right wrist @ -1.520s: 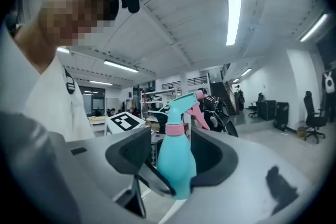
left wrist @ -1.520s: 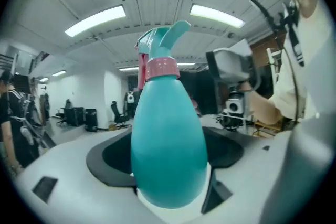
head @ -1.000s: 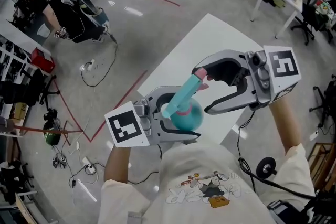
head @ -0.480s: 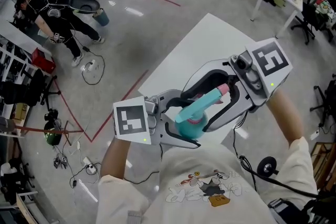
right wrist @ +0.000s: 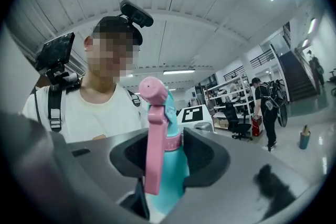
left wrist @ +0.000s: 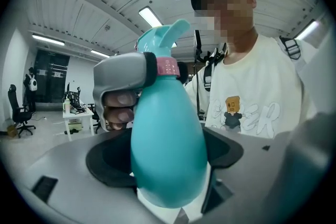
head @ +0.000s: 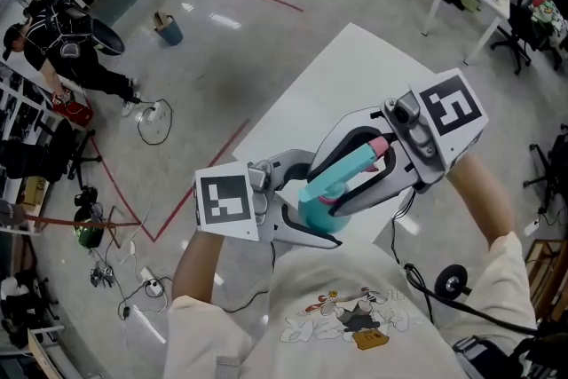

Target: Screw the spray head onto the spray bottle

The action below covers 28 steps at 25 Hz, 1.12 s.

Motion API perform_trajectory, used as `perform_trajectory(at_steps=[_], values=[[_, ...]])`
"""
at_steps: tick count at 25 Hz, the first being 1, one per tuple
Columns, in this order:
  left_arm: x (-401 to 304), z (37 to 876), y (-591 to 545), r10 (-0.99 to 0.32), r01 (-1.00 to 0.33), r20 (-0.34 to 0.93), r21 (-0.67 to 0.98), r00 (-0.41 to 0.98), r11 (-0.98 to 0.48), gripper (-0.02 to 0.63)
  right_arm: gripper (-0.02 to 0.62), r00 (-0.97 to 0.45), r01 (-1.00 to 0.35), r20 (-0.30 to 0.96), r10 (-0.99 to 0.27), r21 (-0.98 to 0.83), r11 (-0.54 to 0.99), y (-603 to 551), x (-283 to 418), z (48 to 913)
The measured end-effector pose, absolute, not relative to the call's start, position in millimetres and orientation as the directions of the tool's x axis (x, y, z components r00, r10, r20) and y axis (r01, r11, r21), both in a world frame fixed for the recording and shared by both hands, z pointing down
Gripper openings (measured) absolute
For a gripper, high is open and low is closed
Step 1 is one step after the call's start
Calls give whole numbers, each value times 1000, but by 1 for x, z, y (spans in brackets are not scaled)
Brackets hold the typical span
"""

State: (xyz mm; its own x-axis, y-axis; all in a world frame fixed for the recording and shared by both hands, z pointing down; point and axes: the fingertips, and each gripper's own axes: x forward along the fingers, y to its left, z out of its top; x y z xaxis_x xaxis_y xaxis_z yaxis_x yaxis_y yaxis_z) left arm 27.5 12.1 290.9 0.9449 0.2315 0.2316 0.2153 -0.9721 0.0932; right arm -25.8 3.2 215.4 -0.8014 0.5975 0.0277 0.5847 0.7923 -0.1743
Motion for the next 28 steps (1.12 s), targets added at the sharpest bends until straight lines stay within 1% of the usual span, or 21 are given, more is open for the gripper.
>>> perform_trajectory(at_steps=[5, 11, 18, 23, 28], values=[[25, 294, -1, 162, 139, 229, 111, 960, -984, 399, 153, -840, 532, 21, 543, -168, 830, -10, -28, 217], [12, 304, -16, 43, 10, 269, 122, 962, -992, 399, 137, -898, 422, 74, 433, -128, 898, -26, -39, 227], [16, 320, -45, -48, -98, 300, 155, 953, -983, 399, 133, -942, 297, 101, 319, -186, 936, -58, -35, 241], [8, 336, -75, -199, -261, 357, 135, 913, -956, 399, 133, -969, 162, 157, 193, -191, 968, -83, -41, 253], [0, 347, -104, -372, -437, 405, 76, 835, -896, 399, 132, -979, 23, 194, 61, -193, 981, -106, -43, 266]])
